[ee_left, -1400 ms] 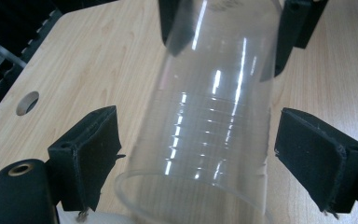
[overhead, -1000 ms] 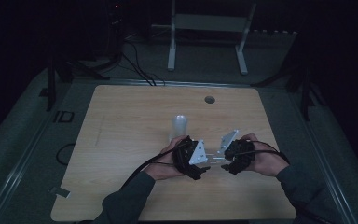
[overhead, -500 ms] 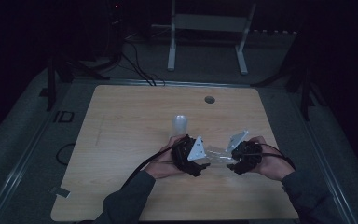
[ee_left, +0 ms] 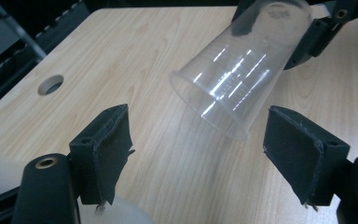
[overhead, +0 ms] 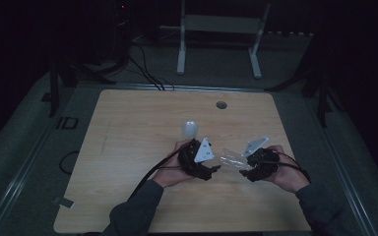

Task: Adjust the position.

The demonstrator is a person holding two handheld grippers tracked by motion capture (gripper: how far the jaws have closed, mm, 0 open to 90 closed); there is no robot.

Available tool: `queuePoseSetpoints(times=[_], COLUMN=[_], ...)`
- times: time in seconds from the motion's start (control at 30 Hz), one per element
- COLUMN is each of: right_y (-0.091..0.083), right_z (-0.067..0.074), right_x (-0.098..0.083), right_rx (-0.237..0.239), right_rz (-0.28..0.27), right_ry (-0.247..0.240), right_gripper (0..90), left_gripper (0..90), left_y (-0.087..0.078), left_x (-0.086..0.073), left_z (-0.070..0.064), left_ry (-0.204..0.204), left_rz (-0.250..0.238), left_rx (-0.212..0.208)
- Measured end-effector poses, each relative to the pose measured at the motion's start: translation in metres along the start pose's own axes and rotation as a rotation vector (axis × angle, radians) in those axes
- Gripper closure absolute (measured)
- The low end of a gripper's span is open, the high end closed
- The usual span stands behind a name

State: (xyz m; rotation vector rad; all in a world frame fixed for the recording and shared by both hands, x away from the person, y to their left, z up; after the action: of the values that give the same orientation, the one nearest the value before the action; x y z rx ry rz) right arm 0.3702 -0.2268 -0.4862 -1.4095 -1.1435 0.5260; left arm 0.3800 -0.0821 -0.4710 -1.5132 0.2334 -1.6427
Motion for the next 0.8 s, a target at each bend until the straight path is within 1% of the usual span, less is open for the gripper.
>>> queuePoseSetpoints(times=[0.03,0.07,0.1,0.13,0.27,0.3,0.47,0.53,0.8], right_y=[0.0001,0.0001,0.0001,0.0003,0.0001,-0.0006,-0.0015,-0.0024,-0.0036], right_z=[-0.0007,-0.0016,-0.0016,-0.0027,-0.0041,-0.0051,-0.0058,-0.0064,-0.0077], right_x=[0.0004,0.0007,0.0007,0.0009,0.0008,0.0009,0.0007,0.0005,0.0012], right_rx=[-0.002,-0.006,-0.006,-0.014,-0.020,-0.024,-0.032,-0.043,-0.064], right_rz=[-0.008,-0.016,-0.016,-0.029,-0.048,-0.065,-0.089,-0.100,-0.157], right_ry=[0.007,0.013,0.013,0.028,0.048,0.064,0.082,0.092,0.133], right_gripper=[41.8,41.8,41.8,41.8,41.8,41.8,41.8,41.8,41.8], left_gripper=[23.1,23.0,23.1,23.1,23.0,23.1,23.1,23.2,23.9], left_y=[0.0000,0.0006,0.0006,0.0005,0.0008,0.0019,0.0031,0.0033,0.0045], left_x=[0.0000,-0.0001,-0.0001,0.0000,0.0009,0.0010,0.0015,0.0023,0.0024], left_z=[0.0000,0.0008,0.0008,0.0009,0.0005,0.0002,-0.0009,-0.0016,-0.0009], left_ry=[0.000,-0.012,-0.012,-0.013,-0.018,-0.025,-0.029,-0.033,-0.044], left_rz=[0.000,0.001,0.001,0.000,-0.002,0.001,0.002,-0.001,0.006], left_rx=[0.000,0.002,0.002,0.001,0.002,0.002,-0.002,-0.004,-0.003])
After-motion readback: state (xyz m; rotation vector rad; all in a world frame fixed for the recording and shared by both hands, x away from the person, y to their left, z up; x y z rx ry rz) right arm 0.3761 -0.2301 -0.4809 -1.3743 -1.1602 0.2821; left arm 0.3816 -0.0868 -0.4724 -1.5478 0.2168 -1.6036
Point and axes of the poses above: each handheld gripper's, and its own axes: y roughly forward along the jaws, x roughly out of its top, z roughly to its left, the point moved 10 cm from there along y, roughly forward along the jaws, and after that the axes turned 7 degrees about z, right-handed, at the moved point
